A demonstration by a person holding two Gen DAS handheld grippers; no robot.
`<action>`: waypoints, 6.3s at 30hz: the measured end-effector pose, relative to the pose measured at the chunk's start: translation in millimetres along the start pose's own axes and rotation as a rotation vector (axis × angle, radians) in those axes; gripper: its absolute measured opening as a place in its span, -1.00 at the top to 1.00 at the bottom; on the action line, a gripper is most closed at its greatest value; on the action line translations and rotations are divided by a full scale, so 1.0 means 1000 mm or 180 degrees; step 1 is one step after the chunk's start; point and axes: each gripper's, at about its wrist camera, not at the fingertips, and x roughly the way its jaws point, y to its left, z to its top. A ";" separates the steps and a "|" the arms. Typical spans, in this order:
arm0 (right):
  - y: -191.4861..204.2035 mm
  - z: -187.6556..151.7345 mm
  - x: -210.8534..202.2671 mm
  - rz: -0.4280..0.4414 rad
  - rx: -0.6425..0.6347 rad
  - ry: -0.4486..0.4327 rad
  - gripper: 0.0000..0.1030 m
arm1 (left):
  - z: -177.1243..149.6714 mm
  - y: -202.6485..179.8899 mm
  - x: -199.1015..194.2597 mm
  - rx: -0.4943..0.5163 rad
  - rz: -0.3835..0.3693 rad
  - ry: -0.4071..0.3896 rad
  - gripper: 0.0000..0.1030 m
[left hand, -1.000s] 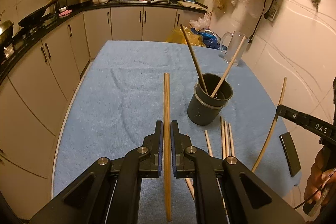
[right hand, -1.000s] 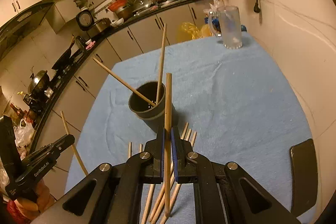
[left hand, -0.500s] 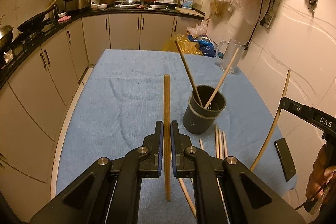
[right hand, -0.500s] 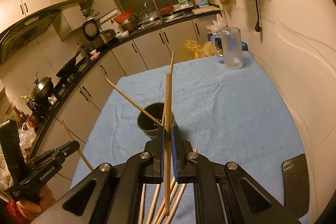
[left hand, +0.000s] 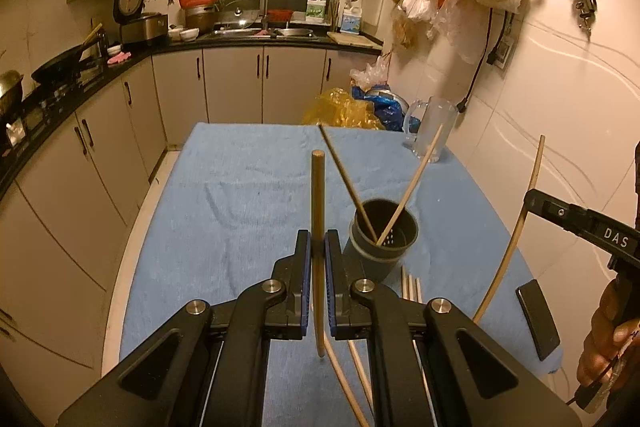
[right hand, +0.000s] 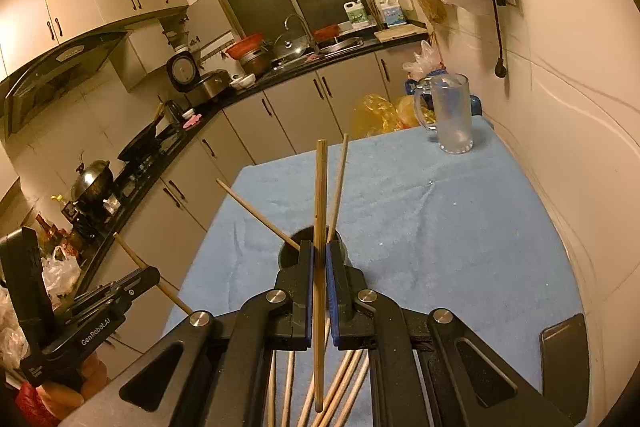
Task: Organize utensils
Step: 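Lift the held chopsticks upright and carry both grippers toward the cup, then lower the left gripper's chopstick into the cup while the right gripper drops its own, then return both grippers to the remaining chopsticks and grasp one each, then lift the held chopsticks upright and carry both grippers over the cup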
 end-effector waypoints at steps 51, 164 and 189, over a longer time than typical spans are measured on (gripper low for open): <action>-0.013 0.069 0.115 -0.0081 0.0148 0.0129 0.85 | 0.076 -0.032 0.085 -0.0080 -0.0215 0.0064 0.88; -0.112 -0.077 0.157 -0.0615 0.0479 0.2024 0.88 | -0.105 0.007 0.140 -0.0376 -0.0093 0.1465 0.89; -0.012 -0.043 0.049 -0.0191 0.0075 0.0671 0.88 | -0.052 0.014 0.040 -0.0249 -0.0231 0.0478 0.89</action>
